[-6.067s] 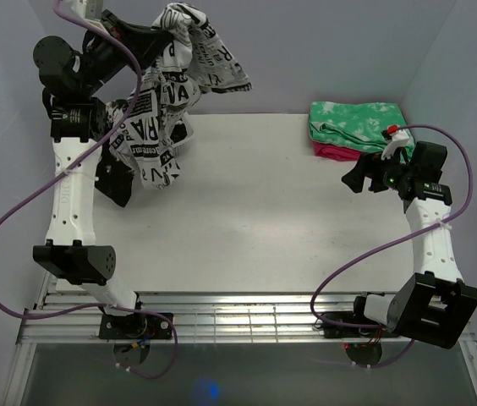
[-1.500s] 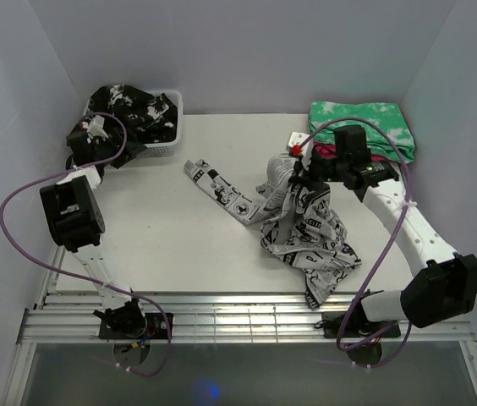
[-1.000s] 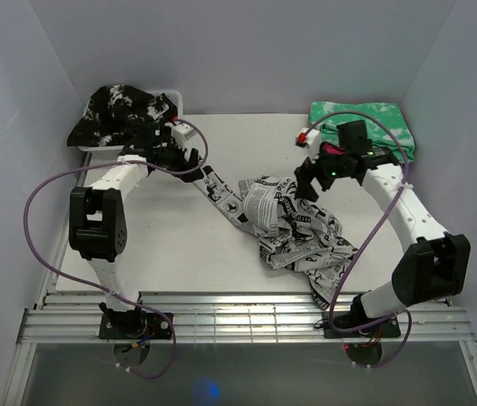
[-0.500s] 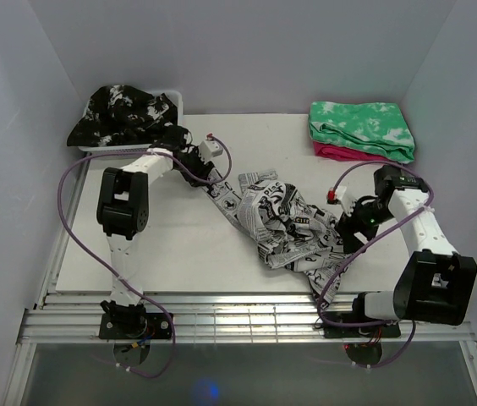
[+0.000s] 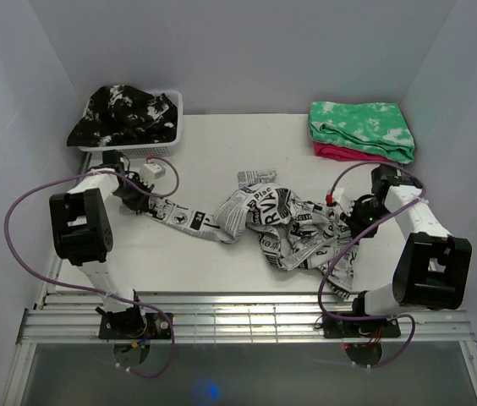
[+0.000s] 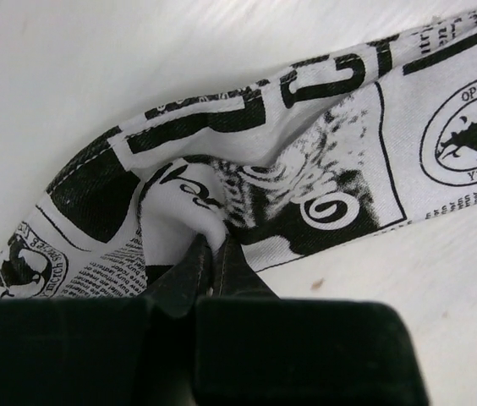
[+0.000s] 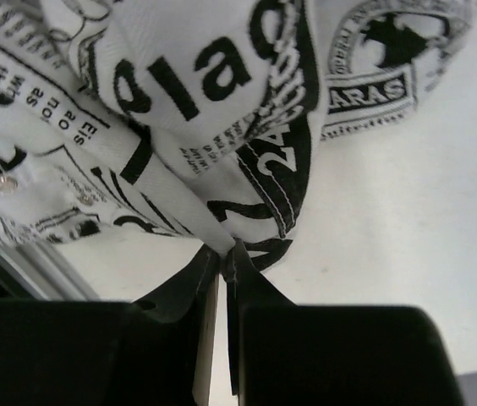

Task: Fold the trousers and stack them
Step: Flatten the trousers out

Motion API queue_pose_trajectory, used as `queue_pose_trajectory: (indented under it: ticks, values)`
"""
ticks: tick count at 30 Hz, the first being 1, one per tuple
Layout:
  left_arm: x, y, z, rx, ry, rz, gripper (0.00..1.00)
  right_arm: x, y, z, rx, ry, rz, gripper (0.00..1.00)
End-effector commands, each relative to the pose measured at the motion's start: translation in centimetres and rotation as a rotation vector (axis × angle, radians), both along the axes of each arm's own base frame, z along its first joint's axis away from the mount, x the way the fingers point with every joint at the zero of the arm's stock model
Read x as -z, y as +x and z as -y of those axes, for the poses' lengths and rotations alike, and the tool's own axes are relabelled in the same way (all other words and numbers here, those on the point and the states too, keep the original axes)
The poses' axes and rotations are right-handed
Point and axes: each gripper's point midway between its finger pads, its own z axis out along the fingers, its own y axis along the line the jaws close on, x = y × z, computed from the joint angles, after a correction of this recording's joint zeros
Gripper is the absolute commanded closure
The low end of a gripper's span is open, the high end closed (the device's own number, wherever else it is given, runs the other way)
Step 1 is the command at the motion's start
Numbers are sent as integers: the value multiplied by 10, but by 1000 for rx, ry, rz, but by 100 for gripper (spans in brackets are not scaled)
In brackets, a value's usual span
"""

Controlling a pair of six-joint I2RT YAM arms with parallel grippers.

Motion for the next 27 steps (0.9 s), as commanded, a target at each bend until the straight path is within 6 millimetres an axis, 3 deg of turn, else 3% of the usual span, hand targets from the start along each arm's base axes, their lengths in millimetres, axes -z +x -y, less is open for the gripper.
queue_pose_trajectory:
  ticks: [1, 4, 6, 8, 9, 11, 12, 13, 14, 15, 16, 17, 18, 20, 21, 23, 24, 25, 26, 27]
  values:
    - [-15, -31, -33, -45, 37, -31, 100, -30, 53, 20, 54, -51, 176, 92]
    - [-24, -16, -68, -183, 63, 30, 100, -48, 66, 28, 33, -84, 245, 92]
    - [-39, 7, -93, -309, 69, 95, 100, -54, 66, 33, -8, -120, 276, 92]
    - [-40, 21, -107, -385, 76, 113, 100, -58, 63, 34, -28, -131, 297, 92]
    - [-47, 27, -102, -400, 35, 120, 84, -58, 59, 31, -43, -117, 291, 92]
    - [-92, 28, -72, -286, -130, 167, 62, -64, 55, 26, -60, -96, 301, 92]
    - [-122, 27, -36, -144, -287, 238, 46, -67, 53, 22, -65, -77, 304, 92]
    - [-145, 22, -17, -65, -346, 295, 37, -67, 50, 21, -67, -71, 298, 92]
    - [-174, 9, 4, 23, -377, 376, 31, -68, 49, 21, -67, -72, 304, 92]
    - [-187, 0, 45, 183, -393, 425, 27, -66, 47, 21, -66, -76, 296, 92]
    - [-192, -9, 69, 268, -380, 446, 27, -65, 46, 22, -66, -78, 294, 92]
    - [-188, -21, 92, 346, -370, 449, 27, -64, 45, 22, -58, -80, 288, 92]
    - [-195, -43, 142, 508, -379, 466, 27, -62, 44, 22, -56, -77, 283, 92]
    - [-191, -61, 179, 652, -343, 494, 28, -63, 46, 21, -40, -67, 278, 92]
    - [-183, -84, 214, 767, -352, 480, 28, -64, 47, 20, -32, -59, 279, 92]
    - [-173, -94, 240, 856, -325, 512, 29, -66, 51, 18, -7, -44, 274, 92]
    - [-156, -117, 262, 940, -325, 487, 29, -67, 51, 17, -3, -37, 269, 92]
    - [-144, -125, 270, 982, -308, 481, 30, -67, 52, 17, 2, -30, 265, 92]
    - [-140, -120, 281, 1003, -276, 541, 30, -66, 53, 16, 6, -26, 258, 92]
    - [-121, -136, 292, 1045, -274, 530, 30, -65, 52, 15, 12, -20, 250, 92]
